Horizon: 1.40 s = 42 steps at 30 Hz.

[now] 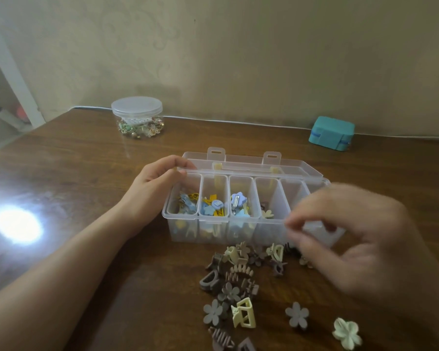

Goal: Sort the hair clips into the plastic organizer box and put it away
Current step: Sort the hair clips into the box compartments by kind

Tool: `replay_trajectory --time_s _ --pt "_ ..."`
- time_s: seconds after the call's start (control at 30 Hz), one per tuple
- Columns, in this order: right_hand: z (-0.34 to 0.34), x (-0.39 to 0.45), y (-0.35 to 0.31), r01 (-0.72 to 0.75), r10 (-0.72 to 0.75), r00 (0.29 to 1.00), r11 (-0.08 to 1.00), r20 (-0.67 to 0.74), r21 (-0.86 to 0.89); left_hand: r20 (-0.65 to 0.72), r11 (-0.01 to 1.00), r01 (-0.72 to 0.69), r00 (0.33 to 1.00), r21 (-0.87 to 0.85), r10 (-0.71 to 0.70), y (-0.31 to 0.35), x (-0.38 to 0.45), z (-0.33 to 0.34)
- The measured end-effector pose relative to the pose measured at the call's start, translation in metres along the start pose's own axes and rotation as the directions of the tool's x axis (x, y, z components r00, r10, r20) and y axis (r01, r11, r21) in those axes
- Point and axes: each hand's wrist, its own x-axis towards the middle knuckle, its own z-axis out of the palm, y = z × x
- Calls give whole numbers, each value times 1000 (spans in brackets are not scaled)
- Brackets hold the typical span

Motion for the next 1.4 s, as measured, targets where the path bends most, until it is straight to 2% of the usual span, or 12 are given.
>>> replay_trajectory --time_s 0.1,0.2,0.47,0.7,0.73,0.8,0.9,1.07,1.17,1.2,1.27,1.4 --pt "-3 -4 -4 48 -14 946 994 324 -96 2 1000 1 1000 1 -1 -1 0 1" --pt "9 -7 1 80 69 900 945 431 -318 2 1000 5 1000 1 -5 -1 1 0" --pt "13 -6 3 92 101 884 921 457 -380 3 1000 5 1000 -9 -5 2 0 1" --pt "8 -3 0 65 96 859 954 504 -293 -7 1000 1 1000 -11 -1 2 0 2" --pt "8 -2 -1 67 64 875 966 480 -251 -9 1000 1 1000 -10 -1 2 0 2" --pt "8 1 -1 38 -11 957 995 291 -87 -8 1000 -1 1000 -13 1 2 0 2" --pt "11 9 3 -38 38 999 999 -9 1 -3 1000 -5 1000 -13 5 2 0 2" --pt "18 9 14 -150 137 988 965 -73 -215 3 1000 1 1000 -16 -1 1 0 1" --pt "13 6 9 -50 20 987 981 -161 -186 5 1000 2 1000 -13 -2 1 0 2" --pt "12 5 6 1 -27 986 988 -165 -153 6 1000 3 1000 -9 -3 1 0 1" --pt "14 3 -1 75 -82 995 991 -56 -111 2 1000 2 1000 -6 -2 0 0 1" --pt "29 0 0 80 -16 972 960 233 -268 -1 1000 -1 1000 -1 1 0 1 0"
